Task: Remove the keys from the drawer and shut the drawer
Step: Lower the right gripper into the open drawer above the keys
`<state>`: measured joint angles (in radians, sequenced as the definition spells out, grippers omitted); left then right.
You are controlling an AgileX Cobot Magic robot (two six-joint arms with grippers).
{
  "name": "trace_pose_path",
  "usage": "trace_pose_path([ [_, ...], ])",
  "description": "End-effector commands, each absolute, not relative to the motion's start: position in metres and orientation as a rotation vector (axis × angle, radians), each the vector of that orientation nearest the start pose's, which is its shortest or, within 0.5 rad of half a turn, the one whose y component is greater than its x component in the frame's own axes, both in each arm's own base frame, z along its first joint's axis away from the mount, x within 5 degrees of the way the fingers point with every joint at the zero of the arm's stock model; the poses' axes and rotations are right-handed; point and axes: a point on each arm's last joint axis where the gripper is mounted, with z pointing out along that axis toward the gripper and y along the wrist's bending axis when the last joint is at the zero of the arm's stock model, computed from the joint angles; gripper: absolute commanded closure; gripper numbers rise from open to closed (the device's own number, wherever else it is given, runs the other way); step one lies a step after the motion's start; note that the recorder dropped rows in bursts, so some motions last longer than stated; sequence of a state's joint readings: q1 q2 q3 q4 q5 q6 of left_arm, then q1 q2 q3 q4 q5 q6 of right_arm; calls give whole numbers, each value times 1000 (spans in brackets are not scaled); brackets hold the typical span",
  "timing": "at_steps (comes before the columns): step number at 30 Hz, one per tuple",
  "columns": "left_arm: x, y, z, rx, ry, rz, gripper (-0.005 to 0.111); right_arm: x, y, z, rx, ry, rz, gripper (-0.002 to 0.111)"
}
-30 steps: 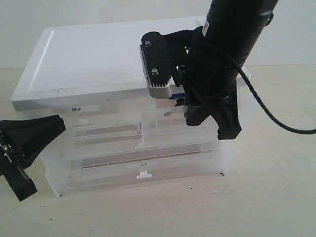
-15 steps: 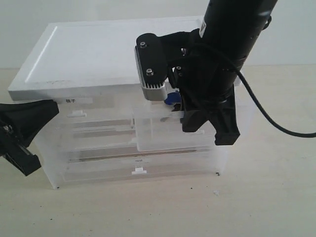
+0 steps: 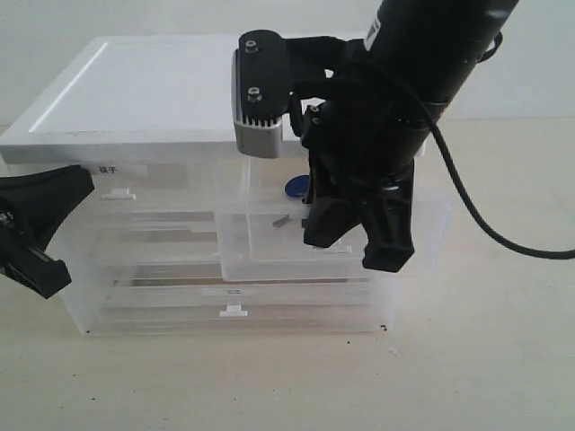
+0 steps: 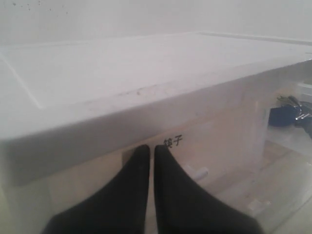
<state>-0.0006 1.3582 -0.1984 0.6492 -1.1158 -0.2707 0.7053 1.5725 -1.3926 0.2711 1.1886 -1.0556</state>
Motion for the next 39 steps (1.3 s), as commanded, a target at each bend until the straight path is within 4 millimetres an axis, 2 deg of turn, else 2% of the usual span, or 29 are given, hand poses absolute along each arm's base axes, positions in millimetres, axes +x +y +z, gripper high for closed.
trace_pose_path([
  [1, 198, -47, 196, 446, 1554, -409, 102, 213, 222, 320, -2095, 1871, 429, 108],
  [7, 198, -47, 196, 446, 1554, -409, 102, 212, 223, 320, -2045, 1928, 456, 106],
  [10, 198, -47, 195, 447, 1557, -408, 102, 212, 223, 320, -2045, 1928, 456, 93],
  [12, 198, -47, 195, 447, 1559, -407, 102, 212, 223, 320, -2033, 1942, 463, 80],
  [15, 198, -47, 195, 447, 1559, -407, 102, 212, 223, 320, -2000, 1982, 471, 70],
  [22, 198, -47, 195, 447, 1559, -407, 102, 210, 221, 325, -1986, 1976, 469, 70],
  [32, 198, -48, 195, 455, 1561, -409, 102, 191, 202, 361, -1927, 1878, 402, 74],
  [36, 198, -48, 195, 461, 1561, -411, 102, 191, 199, 353, -1967, 1877, 373, 74],
  [39, 198, -48, 195, 461, 1561, -411, 102, 192, 192, 333, -2085, 1855, 260, 74],
])
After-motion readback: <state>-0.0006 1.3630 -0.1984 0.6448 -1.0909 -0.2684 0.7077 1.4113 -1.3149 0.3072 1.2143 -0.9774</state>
